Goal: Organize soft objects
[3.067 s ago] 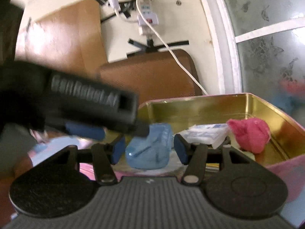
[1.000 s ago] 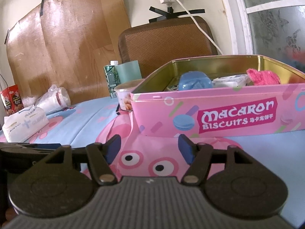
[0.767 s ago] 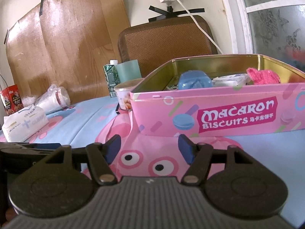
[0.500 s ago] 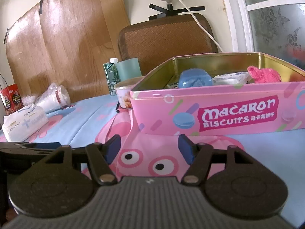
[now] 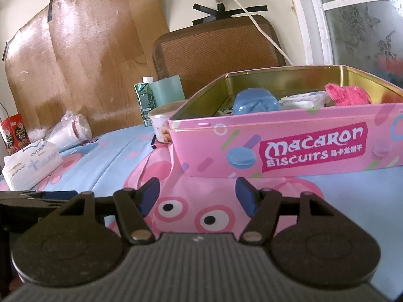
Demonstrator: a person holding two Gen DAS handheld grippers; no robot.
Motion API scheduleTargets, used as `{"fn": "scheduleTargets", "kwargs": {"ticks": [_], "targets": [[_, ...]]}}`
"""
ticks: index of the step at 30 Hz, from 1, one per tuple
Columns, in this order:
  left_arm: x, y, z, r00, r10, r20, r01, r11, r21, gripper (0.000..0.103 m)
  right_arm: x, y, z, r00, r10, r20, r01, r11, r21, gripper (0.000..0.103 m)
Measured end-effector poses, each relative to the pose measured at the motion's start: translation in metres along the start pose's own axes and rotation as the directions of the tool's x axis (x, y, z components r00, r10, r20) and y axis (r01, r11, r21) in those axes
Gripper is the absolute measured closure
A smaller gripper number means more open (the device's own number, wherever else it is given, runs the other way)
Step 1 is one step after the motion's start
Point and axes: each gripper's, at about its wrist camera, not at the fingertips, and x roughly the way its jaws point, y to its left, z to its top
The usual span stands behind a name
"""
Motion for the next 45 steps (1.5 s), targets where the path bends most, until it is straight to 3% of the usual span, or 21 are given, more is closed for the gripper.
{"fn": "scheduleTargets", "kwargs": {"ticks": [9, 45], "targets": [[0.0010, 0.0018, 0.0004, 1.000, 0.001, -0.006, -0.001, 1.000, -0.006, 0.001, -0.0016, -0.0016, -0.0003, 1.000, 0.000, 0.006, 0.000, 1.000, 0.006, 0.034], [0.0035, -0.0034, -0.0006, 0.999, 0.037, -0.017, -0.037, 0.999, 0.021, 0.000, -0.0030, 0.0054, -0.0023, 1.000, -0.030, 0.009, 0.030, 1.000, 0.002, 0.034]]}}
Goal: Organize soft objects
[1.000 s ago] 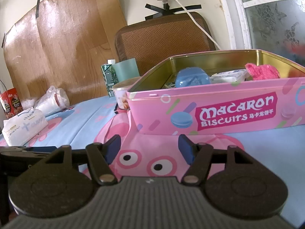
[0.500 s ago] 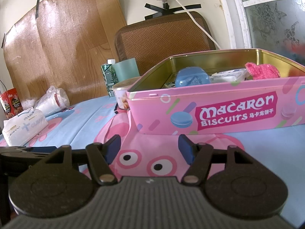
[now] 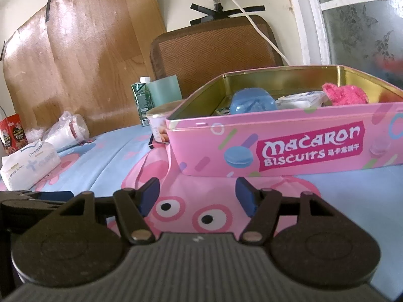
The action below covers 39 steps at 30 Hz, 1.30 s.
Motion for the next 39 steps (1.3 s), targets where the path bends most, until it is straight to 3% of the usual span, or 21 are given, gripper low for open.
{"fn": "scheduleTargets", "kwargs": {"ticks": [10, 17, 23, 30, 39], "targets": [[-0.012, -0.004, -0.001, 0.999, 0.035, -0.001, -0.034, 0.999, 0.016, 0.000, -0.020, -0.001, -0.005, 1.000, -0.029, 0.001, 0.029, 1.000, 0.003, 0.030], [-0.039, -0.020, 0.005, 0.997, 0.044, 0.068, -0.048, 0.997, 0.061, 0.000, -0.044, -0.006, -0.004, 0.999, -0.035, 0.016, 0.035, 0.999, 0.026, 0.029], [-0.061, -0.034, 0.008, 0.995, 0.010, 0.102, -0.018, 0.996, 0.083, 0.000, -0.063, -0.010, -0.002, 0.999, -0.027, 0.032, 0.025, 0.998, 0.061, 0.020], [-0.072, -0.040, 0.007, 0.996, -0.004, 0.089, -0.004, 0.996, 0.087, 0.000, -0.073, -0.019, 0.004, 0.999, -0.017, 0.044, 0.011, 0.990, 0.142, 0.008], [-0.079, -0.049, 0.007, 0.995, 0.042, 0.090, -0.052, 0.992, 0.112, 0.000, -0.085, -0.023, 0.007, 0.995, -0.032, 0.090, 0.018, 0.988, 0.152, 0.004]]}}
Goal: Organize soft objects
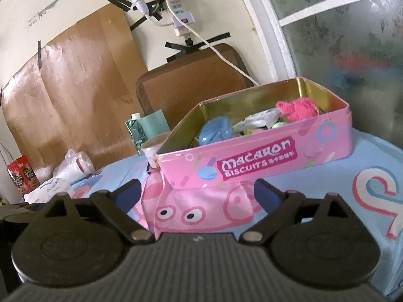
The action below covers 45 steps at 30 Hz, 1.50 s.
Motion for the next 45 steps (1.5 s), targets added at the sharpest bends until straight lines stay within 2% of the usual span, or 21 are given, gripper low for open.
{"fn": "scheduleTargets", "kwargs": {"ticks": [4, 14, 45], "targets": [[-0.0024, -0.0049, 0.0005, 1.000, 0.015, 0.004, -0.015, 1.000, 0.024, 0.000, -0.0027, 0.0025, 0.0009, 1.000, 0.005, 0.012, -0.005, 1.000, -0.012, 0.004], [-0.0064, -0.0052, 0.0005, 1.000, -0.003, -0.003, 0.003, 1.000, 0.019, 0.000, -0.0050, -0.0003, 0.0002, 0.999, -0.014, 0.032, 0.014, 1.000, 0.001, 0.004], [-0.0025, -0.0107, -0.0034, 0.999, -0.031, -0.040, 0.032, 0.999, 0.036, 0.000, -0.0053, -0.0011, -0.0043, 1.000, -0.016, 0.016, 0.016, 1.000, 0.013, 0.004]]}}
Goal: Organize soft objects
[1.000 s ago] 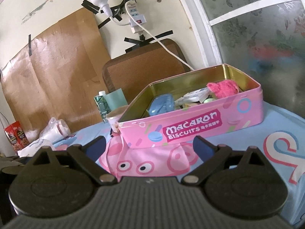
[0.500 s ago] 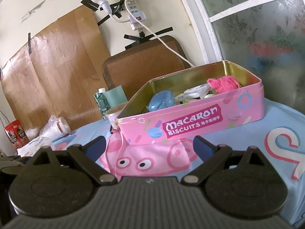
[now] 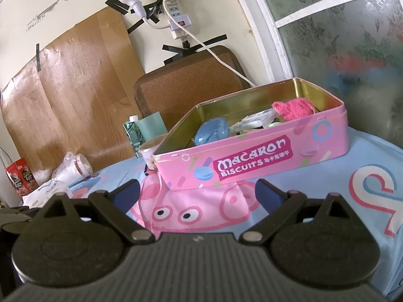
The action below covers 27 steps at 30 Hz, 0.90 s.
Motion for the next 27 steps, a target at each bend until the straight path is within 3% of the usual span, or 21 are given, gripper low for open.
{"fn": "scheduleTargets", "kwargs": {"ticks": [27], "targets": [[0.0002, -0.0052, -0.0019, 1.000, -0.024, -0.016, 0.024, 0.999, 0.030, 0.000, -0.0004, -0.0025, -0.0018, 1.000, -0.007, -0.008, 0.007, 1.000, 0.006, 0.004]]}}
